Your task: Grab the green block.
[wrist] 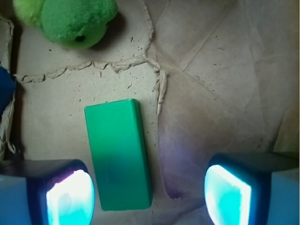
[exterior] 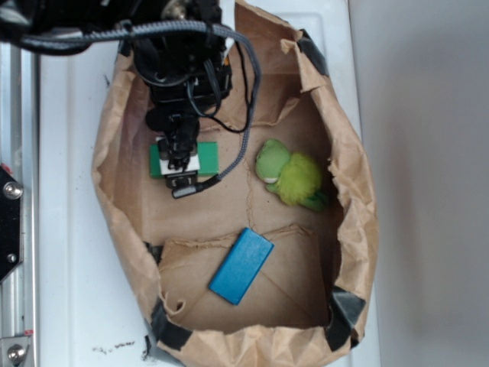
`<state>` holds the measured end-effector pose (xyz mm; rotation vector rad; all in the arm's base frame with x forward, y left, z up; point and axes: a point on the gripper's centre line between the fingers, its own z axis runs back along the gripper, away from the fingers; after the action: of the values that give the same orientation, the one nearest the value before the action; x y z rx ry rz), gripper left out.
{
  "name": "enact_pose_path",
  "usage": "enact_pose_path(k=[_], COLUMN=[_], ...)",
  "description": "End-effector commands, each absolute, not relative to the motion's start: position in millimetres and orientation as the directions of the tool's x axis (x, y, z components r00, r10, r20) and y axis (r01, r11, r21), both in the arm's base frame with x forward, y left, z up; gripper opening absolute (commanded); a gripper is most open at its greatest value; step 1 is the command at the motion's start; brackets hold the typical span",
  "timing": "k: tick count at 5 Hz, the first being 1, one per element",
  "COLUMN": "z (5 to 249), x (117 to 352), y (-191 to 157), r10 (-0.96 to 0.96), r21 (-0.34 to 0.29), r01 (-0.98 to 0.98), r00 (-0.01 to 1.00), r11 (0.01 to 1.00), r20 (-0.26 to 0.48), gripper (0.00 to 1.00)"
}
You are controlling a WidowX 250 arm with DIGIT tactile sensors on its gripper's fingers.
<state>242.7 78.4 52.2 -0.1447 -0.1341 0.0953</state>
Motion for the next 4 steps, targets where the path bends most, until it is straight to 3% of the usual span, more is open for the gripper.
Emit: enact_pose_path(k=[1, 4], z=[66, 48], x=[255, 268], y=[71, 57], r10=[0.108, 0.121], r21=[-0.122, -0.091], r01=[-0.082, -0.103], r00=[0.97, 0.968], r11=[0.989, 0.991], r20=[0.218, 0.221], gripper=[1.0, 1.0])
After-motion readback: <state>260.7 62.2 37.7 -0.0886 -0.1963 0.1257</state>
